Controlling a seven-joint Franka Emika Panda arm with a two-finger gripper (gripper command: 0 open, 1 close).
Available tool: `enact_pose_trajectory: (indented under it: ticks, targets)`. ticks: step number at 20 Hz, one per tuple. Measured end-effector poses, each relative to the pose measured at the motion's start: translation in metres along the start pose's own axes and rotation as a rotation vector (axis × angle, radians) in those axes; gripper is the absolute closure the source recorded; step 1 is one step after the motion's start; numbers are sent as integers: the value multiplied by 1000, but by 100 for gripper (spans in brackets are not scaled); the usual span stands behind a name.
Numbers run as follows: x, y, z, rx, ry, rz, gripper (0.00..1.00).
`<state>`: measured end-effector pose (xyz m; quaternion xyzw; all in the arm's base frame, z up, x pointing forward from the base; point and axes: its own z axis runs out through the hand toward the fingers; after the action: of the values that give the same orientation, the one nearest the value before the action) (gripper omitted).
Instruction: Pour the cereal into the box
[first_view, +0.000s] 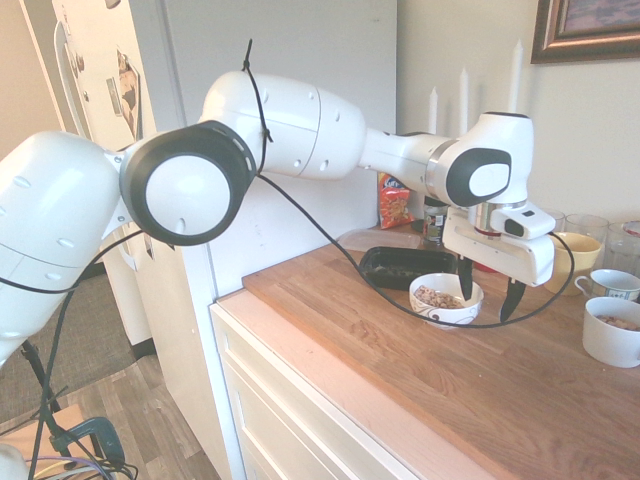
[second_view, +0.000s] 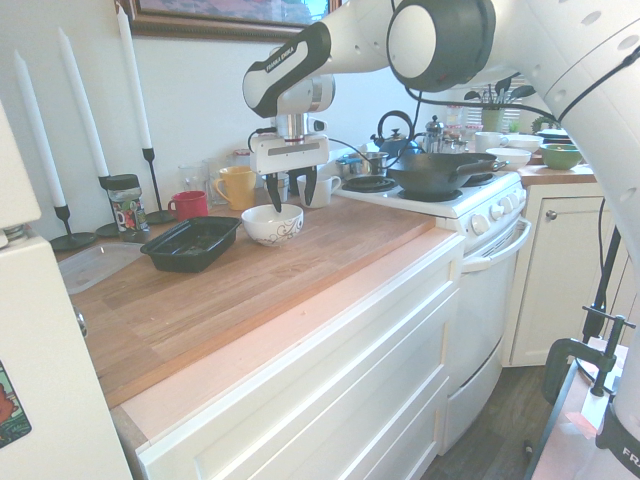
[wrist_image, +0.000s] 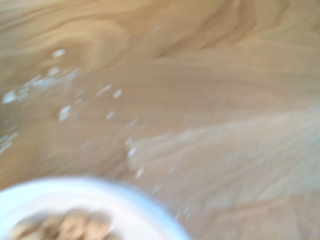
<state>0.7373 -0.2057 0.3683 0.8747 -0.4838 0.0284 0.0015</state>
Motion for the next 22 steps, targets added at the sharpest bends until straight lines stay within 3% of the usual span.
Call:
enact_pose_trajectory:
  ticks: [1,2,22]
  targets:
    - [5,-1,4,-6,-3,1,0]
    - [9,-2,7,-12,-8,1,100]
    - [0,-10,39,34,-130,15,100]
